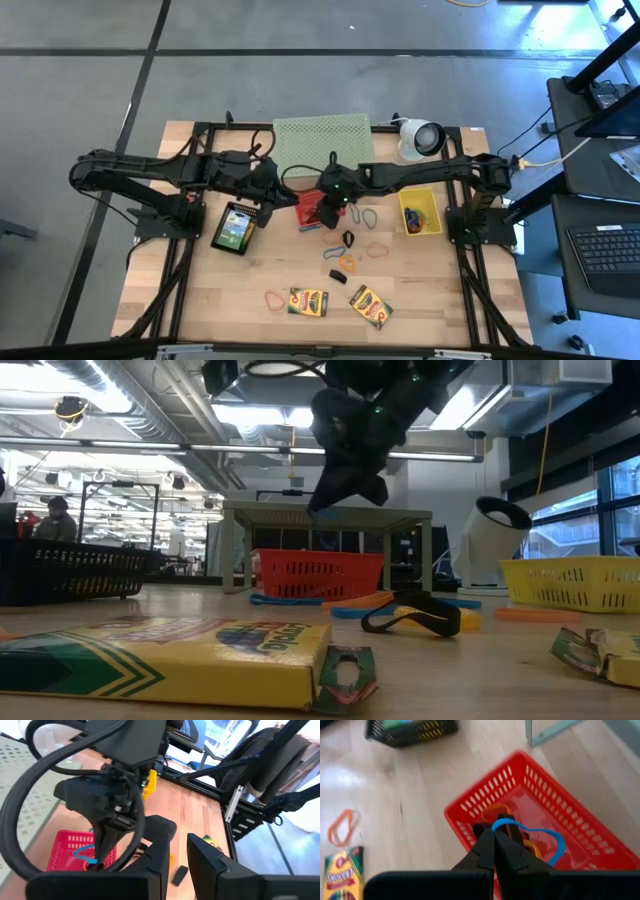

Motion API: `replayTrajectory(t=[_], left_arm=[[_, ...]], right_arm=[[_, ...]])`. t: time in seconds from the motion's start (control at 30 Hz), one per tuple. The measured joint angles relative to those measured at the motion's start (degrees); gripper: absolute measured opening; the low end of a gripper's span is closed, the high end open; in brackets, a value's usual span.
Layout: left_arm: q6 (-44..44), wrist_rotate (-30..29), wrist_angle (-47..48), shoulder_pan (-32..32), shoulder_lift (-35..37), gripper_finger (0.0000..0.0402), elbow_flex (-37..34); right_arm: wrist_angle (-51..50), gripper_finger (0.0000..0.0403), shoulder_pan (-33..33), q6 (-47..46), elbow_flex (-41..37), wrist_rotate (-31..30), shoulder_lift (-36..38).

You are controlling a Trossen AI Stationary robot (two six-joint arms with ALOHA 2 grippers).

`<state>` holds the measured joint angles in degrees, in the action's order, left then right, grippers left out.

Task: Pick & Place Office Desk Supplies
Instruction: Put the blue rubber band into the red bin, then put the orange rubber band into the red bin

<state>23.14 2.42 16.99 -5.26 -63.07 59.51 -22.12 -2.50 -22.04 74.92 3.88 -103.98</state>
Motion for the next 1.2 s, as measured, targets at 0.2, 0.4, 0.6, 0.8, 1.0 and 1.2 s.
replayTrajectory(t=[0.2, 0.4, 0.6, 0.8, 1.0, 1.2], left_arm=[[-0.5, 0.3, 0.0, 0.1, 0.0, 0.0061, 0.0], [-0.6, 0.3, 0.0, 0.1, 0.0, 0.0061, 0.0], [-0.4, 0.3, 0.0, 0.1, 0.0, 0.0061, 0.0], [-0.1, 0.8, 0.0, 0.1, 0.0, 0.0061, 0.0], [0.2, 2.6, 0.0, 0.1, 0.0, 0.0061, 0.0], [-0.5, 7.4, 0.3, 0.1, 0.0, 0.0061, 0.0]], right_arm=[[-0.1, 0.0, 0.0, 0.0, 0.0, -0.5, 0.0], [-0.2, 0.0015, 0.0, 0.2, 0.0, -0.5, 0.0], [-0.2, 0.008, -0.1, 0.7, 0.0, -0.7, 0.0], [-0.3, 0.0159, -0.1, -0.4, 0.0, -3.0, 0.0], [-0.5, 0.0185, -0.2, -0.9, -0.1, -4.8, 0.8], [-4.0, 0.0166, -0.1, 0.7, -0.1, -7.5, 6.1]])
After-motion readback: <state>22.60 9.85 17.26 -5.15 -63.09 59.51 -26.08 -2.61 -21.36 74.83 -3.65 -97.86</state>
